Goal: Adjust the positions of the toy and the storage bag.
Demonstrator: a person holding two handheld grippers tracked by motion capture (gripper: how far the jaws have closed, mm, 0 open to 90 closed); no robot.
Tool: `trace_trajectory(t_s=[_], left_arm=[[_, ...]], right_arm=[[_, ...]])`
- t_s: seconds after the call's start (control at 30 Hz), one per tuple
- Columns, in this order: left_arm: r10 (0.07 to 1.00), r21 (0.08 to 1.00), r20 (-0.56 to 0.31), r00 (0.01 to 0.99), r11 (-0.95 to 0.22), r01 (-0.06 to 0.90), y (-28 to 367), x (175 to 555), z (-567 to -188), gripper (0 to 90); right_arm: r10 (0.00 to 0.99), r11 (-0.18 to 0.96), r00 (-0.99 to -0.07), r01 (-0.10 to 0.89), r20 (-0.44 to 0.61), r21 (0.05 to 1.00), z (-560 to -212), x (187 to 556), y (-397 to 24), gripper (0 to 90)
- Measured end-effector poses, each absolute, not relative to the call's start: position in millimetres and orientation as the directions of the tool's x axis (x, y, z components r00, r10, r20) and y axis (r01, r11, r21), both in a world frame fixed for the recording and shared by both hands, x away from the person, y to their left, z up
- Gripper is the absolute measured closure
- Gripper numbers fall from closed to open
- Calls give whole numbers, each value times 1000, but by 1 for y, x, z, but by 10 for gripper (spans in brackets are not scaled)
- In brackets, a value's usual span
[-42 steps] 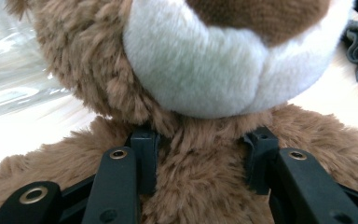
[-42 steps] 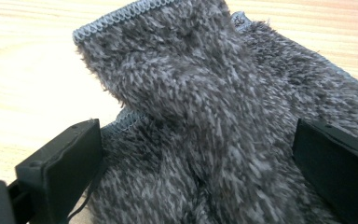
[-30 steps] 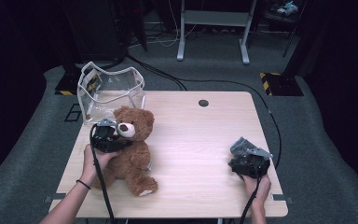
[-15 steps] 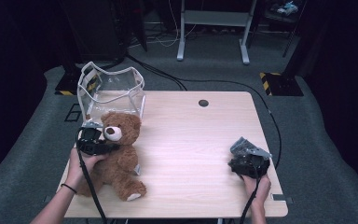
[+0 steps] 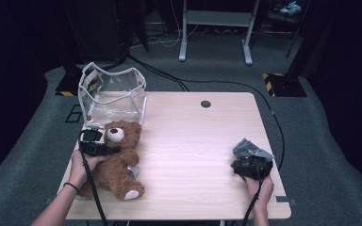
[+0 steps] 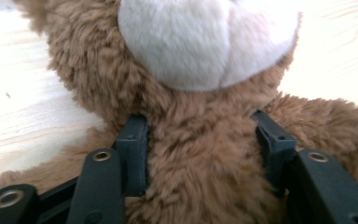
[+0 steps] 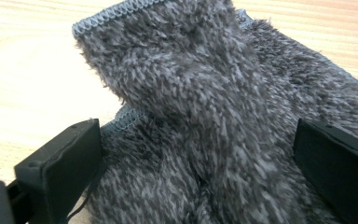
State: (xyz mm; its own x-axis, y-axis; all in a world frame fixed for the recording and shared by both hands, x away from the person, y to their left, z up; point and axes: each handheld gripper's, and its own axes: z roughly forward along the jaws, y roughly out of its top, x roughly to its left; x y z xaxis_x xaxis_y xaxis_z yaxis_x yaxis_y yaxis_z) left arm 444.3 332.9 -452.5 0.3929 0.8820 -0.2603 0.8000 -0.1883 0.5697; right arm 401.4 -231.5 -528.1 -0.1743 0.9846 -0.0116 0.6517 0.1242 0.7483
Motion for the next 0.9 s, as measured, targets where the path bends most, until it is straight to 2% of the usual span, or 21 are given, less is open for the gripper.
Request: trace_trajectory(t_s=[0.4,0.7,0.9], left_arm=[[885,608,-223,407,-200,769,325,445,-445,178],[894,671,-210,395,-163,724,324,447,-411,8],[896,713,-199,397,-145,686,319,457,-396,0]], right_arm=[[984,125,-178,661,-7,740,-528,402,-231,11],[984,124,-179,657,-5,744,-528,402,-232,11],[984,122,-180,656,-3,745,-528,402,-232,10]])
